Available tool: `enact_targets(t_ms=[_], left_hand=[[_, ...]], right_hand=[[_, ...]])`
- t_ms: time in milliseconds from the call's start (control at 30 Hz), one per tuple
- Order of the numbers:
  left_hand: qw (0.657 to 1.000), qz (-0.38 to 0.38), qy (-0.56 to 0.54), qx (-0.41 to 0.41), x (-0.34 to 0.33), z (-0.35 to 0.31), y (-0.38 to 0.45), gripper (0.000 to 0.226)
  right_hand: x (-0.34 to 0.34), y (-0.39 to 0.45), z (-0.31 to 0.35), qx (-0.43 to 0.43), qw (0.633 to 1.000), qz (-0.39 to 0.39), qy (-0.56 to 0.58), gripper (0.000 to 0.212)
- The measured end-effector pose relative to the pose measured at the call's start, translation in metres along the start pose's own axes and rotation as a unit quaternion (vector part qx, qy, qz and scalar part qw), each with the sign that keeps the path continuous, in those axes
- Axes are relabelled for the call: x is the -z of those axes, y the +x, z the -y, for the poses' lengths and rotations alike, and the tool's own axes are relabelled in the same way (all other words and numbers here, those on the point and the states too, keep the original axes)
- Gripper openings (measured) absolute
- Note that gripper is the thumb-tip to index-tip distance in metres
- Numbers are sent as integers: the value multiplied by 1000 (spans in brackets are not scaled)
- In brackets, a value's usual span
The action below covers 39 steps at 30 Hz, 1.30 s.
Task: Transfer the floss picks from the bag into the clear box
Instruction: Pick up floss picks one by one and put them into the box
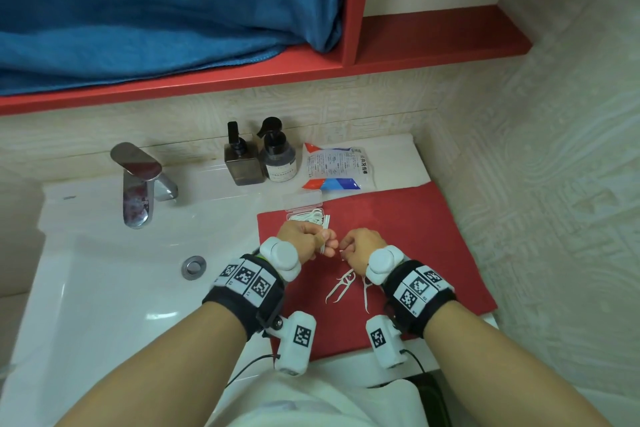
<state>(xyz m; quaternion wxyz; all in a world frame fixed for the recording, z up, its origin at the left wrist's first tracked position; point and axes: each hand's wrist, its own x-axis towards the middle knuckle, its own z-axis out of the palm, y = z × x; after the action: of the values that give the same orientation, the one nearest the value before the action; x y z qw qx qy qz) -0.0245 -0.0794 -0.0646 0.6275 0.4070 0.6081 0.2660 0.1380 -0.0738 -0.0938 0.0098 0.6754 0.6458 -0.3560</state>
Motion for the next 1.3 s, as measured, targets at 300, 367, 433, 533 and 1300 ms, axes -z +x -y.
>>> enact_targets(t_ms=[300,367,433,533,1300], left_hand=[[999,-40,-1,12,-4,7,11,14],[998,-61,0,6,-3,9,12,14],[997,-79,-6,-6,-1,11,13,14],[995,-91,-16,-23,-3,11,12,15],[995,64,-6,-80,-4,-2,6,23]], right_hand=[[28,1,2,-6,989,-106,104,9],[31,2,7,-6,986,-117,121,9],[33,1,13,-6,983,-118,142,9],[34,-4,23,-6,975,-106,193,8],[40,-12,24,59,920,-105,372,6]])
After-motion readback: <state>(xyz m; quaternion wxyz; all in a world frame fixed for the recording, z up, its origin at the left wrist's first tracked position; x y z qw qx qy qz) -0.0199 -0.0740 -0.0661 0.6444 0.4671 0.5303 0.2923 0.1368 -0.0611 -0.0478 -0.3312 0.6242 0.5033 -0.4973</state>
